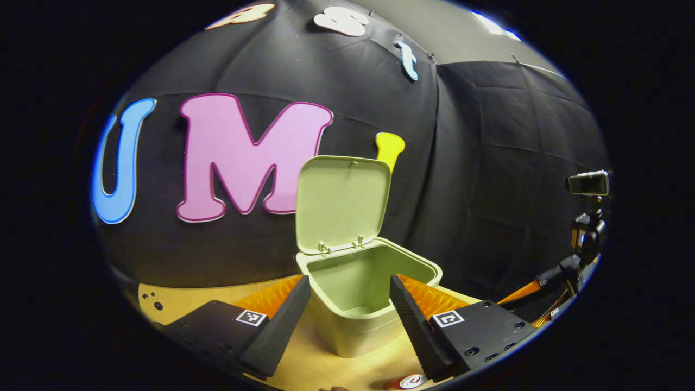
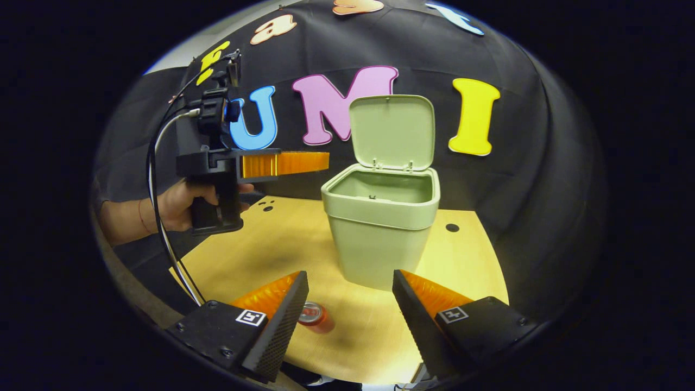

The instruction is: Press the lid of the desktop garbage bin to open it, pick up the crumpled paper on the desktop and throw it into the bin, then pick up the pop can on the desktop and drop it into the bin, and finally close the garbage bin lid.

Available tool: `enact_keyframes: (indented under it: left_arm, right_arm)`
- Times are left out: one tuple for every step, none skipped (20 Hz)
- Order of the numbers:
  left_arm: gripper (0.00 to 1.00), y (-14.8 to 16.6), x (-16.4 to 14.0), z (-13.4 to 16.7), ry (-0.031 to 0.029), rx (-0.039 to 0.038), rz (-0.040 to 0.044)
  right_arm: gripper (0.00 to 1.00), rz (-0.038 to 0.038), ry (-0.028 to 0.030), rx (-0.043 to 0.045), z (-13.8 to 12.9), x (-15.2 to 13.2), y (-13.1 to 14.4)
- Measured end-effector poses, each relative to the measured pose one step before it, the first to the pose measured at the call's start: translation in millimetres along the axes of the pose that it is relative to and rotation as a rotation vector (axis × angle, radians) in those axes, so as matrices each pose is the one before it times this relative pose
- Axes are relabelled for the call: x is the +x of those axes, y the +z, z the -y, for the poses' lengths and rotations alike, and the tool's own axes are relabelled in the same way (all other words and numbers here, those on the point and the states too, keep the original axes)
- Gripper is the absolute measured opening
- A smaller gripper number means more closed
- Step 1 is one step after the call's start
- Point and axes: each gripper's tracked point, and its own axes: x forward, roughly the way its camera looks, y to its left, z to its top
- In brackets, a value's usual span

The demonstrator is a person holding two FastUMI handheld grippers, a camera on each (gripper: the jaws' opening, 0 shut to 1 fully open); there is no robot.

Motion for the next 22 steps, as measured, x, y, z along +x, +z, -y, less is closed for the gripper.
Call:
enact_keyframes:
  left_arm:
    - [0.95,-1.05,-9.53,-3.52,0.01303,-0.00276,-0.00104]
    - [0.95,-0.14,-10.0,-4.16,0.01589,0.00106,-0.0009]
    - [0.95,0.02,-9.88,-5.15,0.0163,0.00133,0.00227]
    - [0.95,0.99,-8.26,-4.01,0.01371,-0.00165,0.0056]
    - [0.95,0.69,-9.47,-4.93,0.01675,-0.00378,0.0041]
    - [0.95,0.41,-7.89,-4.6,0.01772,-0.00735,0.00239]
    - [0.95,-0.61,-7.39,-4.75,0.01726,-0.00844,0.00361]
    - [0.95,-1.14,-8.42,-5.43,0.02087,-0.00799,0.00171]
    - [0.95,-1.76,-7.58,-5.39,0.02114,-0.00713,-0.0023]
    - [0.95,-3.21,-7.0,-4.37,0.01866,-0.00669,-0.00345]
    - [0.95,-3.44,-6.52,-4.94,0.01831,-0.00664,-0.00546]
    - [0.95,-2.56,-6.86,-5.13,0.01641,-0.003,-0.00572]
    - [0.95,-4.85,-5.31,-5.94,0.02009,-0.00379,-0.00801]
    - [0.95,-4.65,-5.71,-7.17,0.02143,-0.00901,-0.00779]
    - [0.95,-2.68,-4.71,-7.2,0.021,-0.01539,-0.00481]
    - [0.95,-3.21,-5.4,-5.82,0.01965,-0.01733,-0.00289]
    - [0.95,-1.8,-3.81,-5.73,0.01789,-0.01687,-0.00148]
    - [0.95,-1.82,-3.77,-5.56,0.01837,-0.01354,-0.00191]
    - [0.95,-3.29,-3.28,-5.41,0.01777,-0.0087,-0.00201]
    - [0.95,-2.38,-3.2,-5.01,0.01652,-0.00444,-0.00202]
    - [0.95,-1.4,-2.65,-4.57,0.01443,-0.00265,-0.00201]
    - [0.95,-2.8,-2.19,-4.09,0.01183,-0.00332,-0.00373]
  right_arm:
    - [0.99,-0.00246,0.03081,-0.00769,-7.45,2.81,-1.68]
    - [0.99,-0.00372,0.02928,-0.00887,-7.06,3.82,-2.27]
    - [0.99,-0.00806,0.02372,-0.00895,-5.56,5.27,-4.36]
    - [0.99,-0.01392,0.02097,-0.00684,-4.33,5.29,-5.12]
    - [0.99,-0.0163,0.0145,-0.00717,-3.12,5.67,-7.39]
    - [0.99,-0.01629,0.01483,-0.00906,-2.95,5.02,-6.12]
    - [0.99,-0.01734,0.0097,-0.01063,-2.13,4.67,-6.09]
    - [0.99,-0.01765,0.01185,-0.0097,-2.18,3.84,-5.57]
    - [0.99,-0.01648,0.01077,-0.0113,-2.26,4.93,-6.2]
    - [0.99,-0.01928,0.01003,-0.01256,-1.76,3.73,-5.6]
    - [0.99,-0.01898,0.01175,-0.01406,-2.22,4.72,-7.04]
    - [0.99,-0.01908,0.00793,-0.01467,-1.13,4.33,-5.22]
    - [0.99,-0.0183,0.01054,-0.0139,-1.71,4.05,-5.68]
    - [0.99,-0.01537,0.00966,-0.01428,-1.68,4.54,-3.92]
    - [0.99,-0.01791,0.01544,-0.01343,-3.84,2.62,-5.1]
    - [0.99,-0.01348,0.01686,-0.01324,-2.4,1.72,-3.15]
    - [0.99,-0.01693,0.01244,-0.01567,-0.35,1.86,-2.52]
    - [0.99,-0.01883,0.0109,-0.01599,-1.28,2.89,-4.37]
    - [0.99,-0.01893,0.01079,-0.01521,-1.86,2.33,-4.04]
    - [0.99,-0.01677,0.01151,-0.01514,-1.59,3.09,-3.71]
    - [0.99,-0.01575,0.01041,-0.01595,-1.71,2.6,-3.76]
    - [0.99,-0.02005,0.00617,-0.01597,0.21,2.13,-4.62]
